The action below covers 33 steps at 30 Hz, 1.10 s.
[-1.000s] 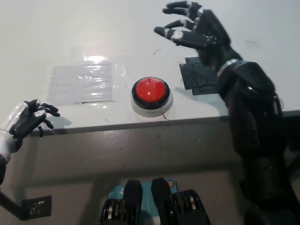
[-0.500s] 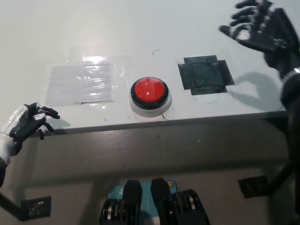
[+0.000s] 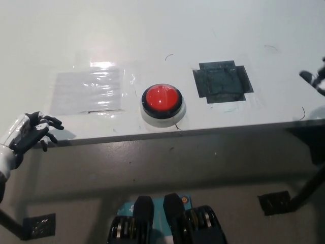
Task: The robot uses its right hand to make a fist and press the red button kept in the middle of the desk
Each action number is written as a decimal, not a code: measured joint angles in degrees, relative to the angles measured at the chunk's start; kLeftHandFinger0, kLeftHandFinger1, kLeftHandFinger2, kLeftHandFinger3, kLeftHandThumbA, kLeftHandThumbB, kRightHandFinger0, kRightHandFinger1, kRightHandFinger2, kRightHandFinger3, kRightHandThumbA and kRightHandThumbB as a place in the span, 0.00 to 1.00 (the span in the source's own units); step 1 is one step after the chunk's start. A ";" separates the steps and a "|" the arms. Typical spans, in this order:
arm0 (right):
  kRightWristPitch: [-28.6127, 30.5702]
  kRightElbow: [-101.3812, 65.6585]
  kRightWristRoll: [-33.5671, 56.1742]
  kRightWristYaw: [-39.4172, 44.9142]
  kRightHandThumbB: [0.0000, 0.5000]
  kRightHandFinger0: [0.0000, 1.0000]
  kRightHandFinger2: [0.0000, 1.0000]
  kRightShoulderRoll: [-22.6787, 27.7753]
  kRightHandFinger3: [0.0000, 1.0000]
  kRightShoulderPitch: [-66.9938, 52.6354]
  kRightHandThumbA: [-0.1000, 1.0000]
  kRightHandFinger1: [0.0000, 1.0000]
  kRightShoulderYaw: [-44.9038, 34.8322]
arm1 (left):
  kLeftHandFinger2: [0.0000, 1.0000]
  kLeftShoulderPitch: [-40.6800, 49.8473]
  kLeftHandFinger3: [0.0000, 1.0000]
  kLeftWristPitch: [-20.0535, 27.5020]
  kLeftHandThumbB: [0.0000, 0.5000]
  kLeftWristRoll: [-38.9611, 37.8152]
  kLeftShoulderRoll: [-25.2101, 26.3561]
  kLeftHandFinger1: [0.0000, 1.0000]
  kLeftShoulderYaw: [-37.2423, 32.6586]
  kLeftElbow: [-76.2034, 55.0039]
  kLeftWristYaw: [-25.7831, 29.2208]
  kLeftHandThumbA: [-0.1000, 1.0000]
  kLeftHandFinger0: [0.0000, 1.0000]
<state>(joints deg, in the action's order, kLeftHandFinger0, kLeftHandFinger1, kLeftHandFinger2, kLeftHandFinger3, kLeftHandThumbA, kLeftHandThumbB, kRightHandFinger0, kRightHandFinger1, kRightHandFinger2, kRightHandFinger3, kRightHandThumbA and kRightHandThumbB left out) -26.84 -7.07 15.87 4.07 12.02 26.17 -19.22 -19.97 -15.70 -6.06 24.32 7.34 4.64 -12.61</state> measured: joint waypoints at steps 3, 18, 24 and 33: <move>0.00 0.01 0.34 -0.12 0.32 0.16 0.24 -0.01 0.32 -2.14 1.00 0.22 -0.76 | 0.47 0.00 0.60 0.00 0.00 0.00 0.00 0.33 0.03 0.00 0.00 0.55 0.20; 0.47 1.93 0.87 -2.24 0.31 0.18 0.23 -0.32 0.31 -4.76 1.00 0.21 -1.53 | 0.46 0.00 0.59 0.00 0.00 -0.05 0.00 0.32 0.36 -0.04 0.02 0.53 0.18; 0.48 2.43 0.91 -3.29 0.33 0.18 0.21 -0.62 0.30 -4.75 1.00 0.21 -1.56 | 0.48 -0.01 0.60 -0.07 0.00 -0.05 -0.01 0.33 0.49 -0.65 0.07 0.52 0.22; 0.53 2.54 0.94 -3.97 0.30 0.18 0.21 -0.60 0.32 -4.74 1.00 0.21 -1.57 | 0.46 0.01 0.60 -0.03 0.00 -0.08 -0.02 0.32 0.49 -0.70 0.07 0.54 0.18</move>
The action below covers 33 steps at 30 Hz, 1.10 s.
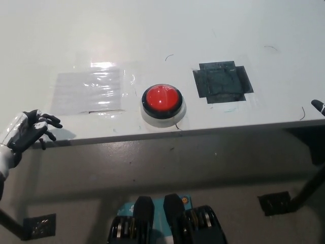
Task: The robot uses its right hand to make a fist and press the red button kept in the middle of the desk
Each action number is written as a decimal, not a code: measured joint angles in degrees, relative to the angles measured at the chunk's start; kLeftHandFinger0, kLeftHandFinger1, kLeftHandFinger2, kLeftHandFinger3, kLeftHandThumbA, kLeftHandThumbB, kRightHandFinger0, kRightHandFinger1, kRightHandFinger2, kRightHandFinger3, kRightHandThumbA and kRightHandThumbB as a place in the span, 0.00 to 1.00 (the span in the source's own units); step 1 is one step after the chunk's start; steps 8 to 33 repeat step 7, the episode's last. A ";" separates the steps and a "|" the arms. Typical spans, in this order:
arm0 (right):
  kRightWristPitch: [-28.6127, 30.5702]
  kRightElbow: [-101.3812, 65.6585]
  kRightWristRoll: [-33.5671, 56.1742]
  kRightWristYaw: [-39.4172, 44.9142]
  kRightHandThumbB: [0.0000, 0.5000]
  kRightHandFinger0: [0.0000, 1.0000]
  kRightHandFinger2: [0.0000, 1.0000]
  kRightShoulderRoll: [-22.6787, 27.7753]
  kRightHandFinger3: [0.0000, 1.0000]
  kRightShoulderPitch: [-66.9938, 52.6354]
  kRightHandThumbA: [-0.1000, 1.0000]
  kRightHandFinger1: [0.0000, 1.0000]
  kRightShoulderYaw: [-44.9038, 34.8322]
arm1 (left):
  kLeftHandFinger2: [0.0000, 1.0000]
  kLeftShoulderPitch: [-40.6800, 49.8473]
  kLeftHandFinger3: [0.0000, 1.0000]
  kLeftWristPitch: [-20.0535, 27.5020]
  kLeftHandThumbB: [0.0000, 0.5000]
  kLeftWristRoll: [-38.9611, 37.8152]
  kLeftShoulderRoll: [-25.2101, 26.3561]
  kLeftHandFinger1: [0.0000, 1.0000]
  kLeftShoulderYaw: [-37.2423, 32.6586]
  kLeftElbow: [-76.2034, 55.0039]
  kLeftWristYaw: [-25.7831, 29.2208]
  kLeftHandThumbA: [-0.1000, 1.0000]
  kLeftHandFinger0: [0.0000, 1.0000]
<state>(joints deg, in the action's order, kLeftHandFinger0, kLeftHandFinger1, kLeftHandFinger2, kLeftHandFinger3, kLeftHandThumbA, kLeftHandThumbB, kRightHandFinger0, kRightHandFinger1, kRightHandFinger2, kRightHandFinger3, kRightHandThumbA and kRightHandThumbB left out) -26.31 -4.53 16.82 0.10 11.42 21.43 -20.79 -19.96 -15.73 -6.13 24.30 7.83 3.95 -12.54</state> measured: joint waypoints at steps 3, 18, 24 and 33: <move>0.00 0.07 -0.02 -0.11 0.33 0.16 0.20 0.07 0.30 0.00 1.00 0.20 0.05 | 0.46 0.00 0.60 0.00 0.00 0.00 0.00 0.31 0.00 -0.01 0.01 0.54 0.17; 0.00 0.41 -0.02 -0.27 0.34 0.16 0.20 0.15 0.31 0.01 1.00 0.21 0.06 | 0.45 0.01 0.58 0.01 0.00 -0.01 -0.01 0.31 0.00 -0.10 0.01 0.52 0.16; 0.00 0.41 -0.02 -0.27 0.34 0.16 0.20 0.15 0.31 0.01 1.00 0.21 0.06 | 0.45 0.01 0.58 0.01 0.00 -0.01 -0.01 0.31 0.00 -0.10 0.01 0.52 0.16; 0.00 0.41 -0.02 -0.27 0.34 0.16 0.20 0.15 0.31 0.01 1.00 0.21 0.06 | 0.45 0.01 0.58 0.01 0.00 -0.01 -0.01 0.31 0.00 -0.10 0.01 0.52 0.16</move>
